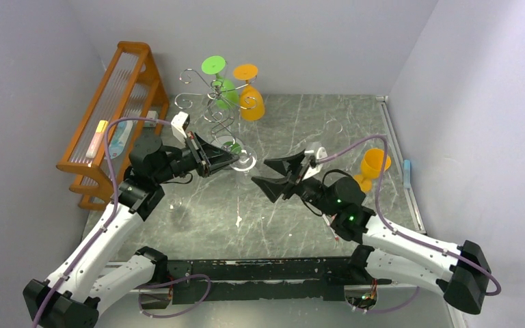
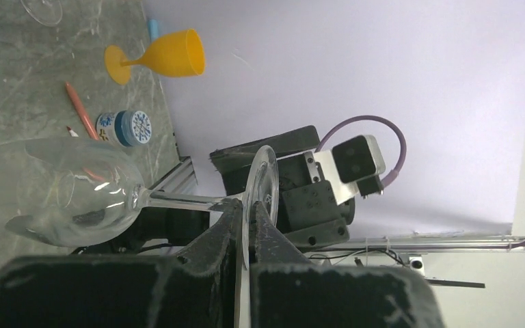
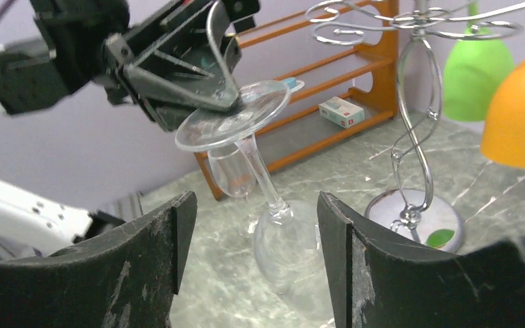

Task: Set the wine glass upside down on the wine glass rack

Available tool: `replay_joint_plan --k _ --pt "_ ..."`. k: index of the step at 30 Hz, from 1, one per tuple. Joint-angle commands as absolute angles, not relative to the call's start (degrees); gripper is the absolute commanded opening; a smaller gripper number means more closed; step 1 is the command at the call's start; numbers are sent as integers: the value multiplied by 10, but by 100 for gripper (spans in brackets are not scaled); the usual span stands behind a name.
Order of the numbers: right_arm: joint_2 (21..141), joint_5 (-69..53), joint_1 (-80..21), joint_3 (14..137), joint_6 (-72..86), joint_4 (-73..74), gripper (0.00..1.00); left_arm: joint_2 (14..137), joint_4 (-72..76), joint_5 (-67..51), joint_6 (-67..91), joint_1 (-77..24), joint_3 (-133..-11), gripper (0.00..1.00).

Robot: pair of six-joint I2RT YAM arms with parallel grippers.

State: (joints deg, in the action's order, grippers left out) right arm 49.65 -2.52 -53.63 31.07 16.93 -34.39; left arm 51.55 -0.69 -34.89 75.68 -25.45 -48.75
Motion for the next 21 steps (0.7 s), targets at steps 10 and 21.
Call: replay_joint_plan --k 10,21 --pt "608 -160 -531 354 -49 -403 40 498 1 -364 799 -253 -504 5" --pt "643 -163 -523 346 -77 -423 35 500 1 -370 804 -253 -507 5"
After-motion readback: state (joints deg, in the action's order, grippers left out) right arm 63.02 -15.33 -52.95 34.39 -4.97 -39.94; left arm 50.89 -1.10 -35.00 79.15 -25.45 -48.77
